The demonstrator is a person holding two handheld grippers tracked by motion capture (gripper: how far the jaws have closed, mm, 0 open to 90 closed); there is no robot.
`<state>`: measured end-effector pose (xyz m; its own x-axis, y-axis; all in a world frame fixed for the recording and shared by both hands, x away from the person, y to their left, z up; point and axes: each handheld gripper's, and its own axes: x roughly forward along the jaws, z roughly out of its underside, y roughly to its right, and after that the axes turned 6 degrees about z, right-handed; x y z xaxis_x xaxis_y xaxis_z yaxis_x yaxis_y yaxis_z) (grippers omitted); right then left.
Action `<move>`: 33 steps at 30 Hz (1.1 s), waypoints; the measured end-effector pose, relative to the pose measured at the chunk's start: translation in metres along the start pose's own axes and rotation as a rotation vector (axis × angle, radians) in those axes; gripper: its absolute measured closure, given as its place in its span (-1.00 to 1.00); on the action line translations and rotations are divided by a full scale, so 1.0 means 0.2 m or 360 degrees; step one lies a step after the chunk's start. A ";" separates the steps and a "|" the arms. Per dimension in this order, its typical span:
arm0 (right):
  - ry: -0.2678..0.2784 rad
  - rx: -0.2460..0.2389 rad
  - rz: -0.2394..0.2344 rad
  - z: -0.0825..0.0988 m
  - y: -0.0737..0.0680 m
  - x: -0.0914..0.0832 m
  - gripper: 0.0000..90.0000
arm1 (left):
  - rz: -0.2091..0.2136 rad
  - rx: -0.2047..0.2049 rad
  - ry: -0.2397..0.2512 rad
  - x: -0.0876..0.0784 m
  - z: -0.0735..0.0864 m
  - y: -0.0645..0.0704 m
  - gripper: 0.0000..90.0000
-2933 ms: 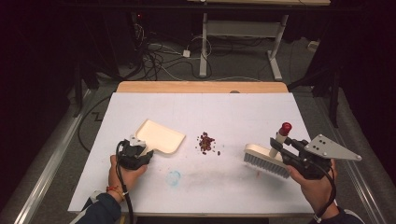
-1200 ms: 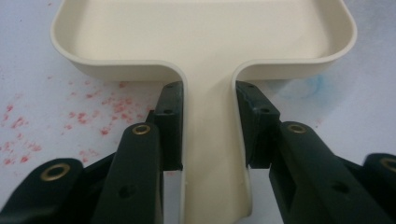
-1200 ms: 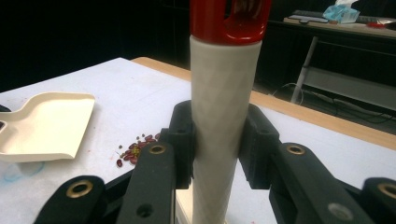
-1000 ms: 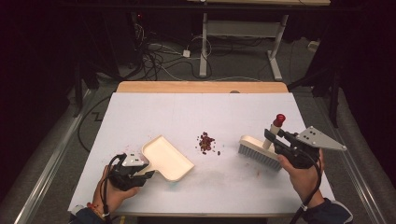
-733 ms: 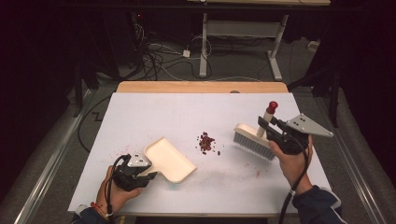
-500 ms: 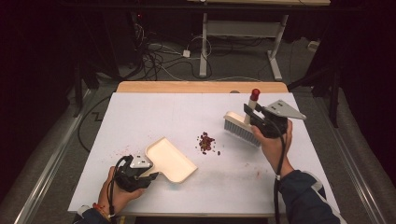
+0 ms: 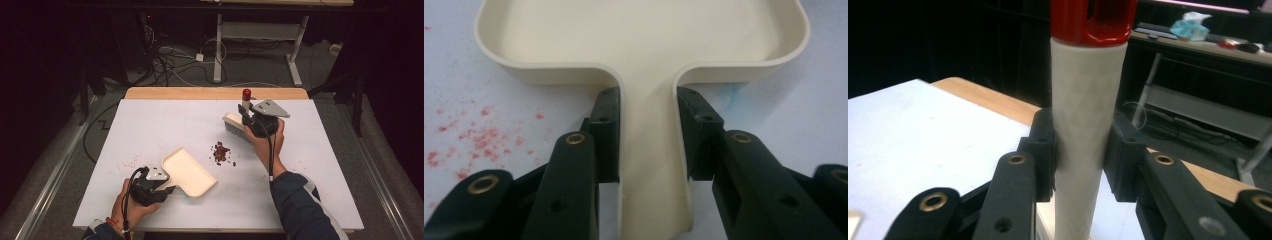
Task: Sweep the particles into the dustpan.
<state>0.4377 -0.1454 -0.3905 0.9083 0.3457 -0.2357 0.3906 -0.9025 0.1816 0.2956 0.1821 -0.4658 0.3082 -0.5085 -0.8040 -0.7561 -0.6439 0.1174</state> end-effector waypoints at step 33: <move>0.0002 -0.0095 -0.0301 0.04 -0.29 -0.20 0.53 | -0.0035 -0.0026 -0.0065 0.11 -0.14 0.10 0.42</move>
<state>0.3775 -0.1087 -0.4000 0.8180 0.5081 -0.2696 0.5626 -0.8045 0.1905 0.3030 0.1418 -0.4659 0.3008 -0.4705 -0.8295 -0.7396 -0.6642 0.1085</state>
